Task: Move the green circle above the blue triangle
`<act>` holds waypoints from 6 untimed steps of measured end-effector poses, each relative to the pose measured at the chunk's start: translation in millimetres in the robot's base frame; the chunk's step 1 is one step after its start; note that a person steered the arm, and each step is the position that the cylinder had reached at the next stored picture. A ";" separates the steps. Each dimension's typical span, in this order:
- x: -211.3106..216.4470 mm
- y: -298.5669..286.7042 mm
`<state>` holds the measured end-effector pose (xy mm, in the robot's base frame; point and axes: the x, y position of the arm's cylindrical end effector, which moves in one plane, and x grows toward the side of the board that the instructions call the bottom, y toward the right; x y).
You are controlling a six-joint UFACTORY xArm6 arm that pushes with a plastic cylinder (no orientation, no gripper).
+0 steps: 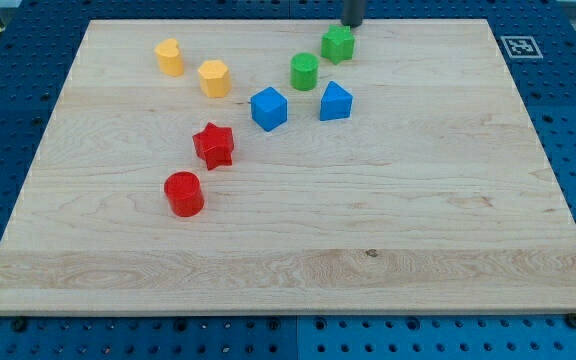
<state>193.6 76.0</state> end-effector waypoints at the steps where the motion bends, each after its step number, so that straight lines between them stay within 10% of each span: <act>1: 21.4 -60.8; 6: 111.2 -120.3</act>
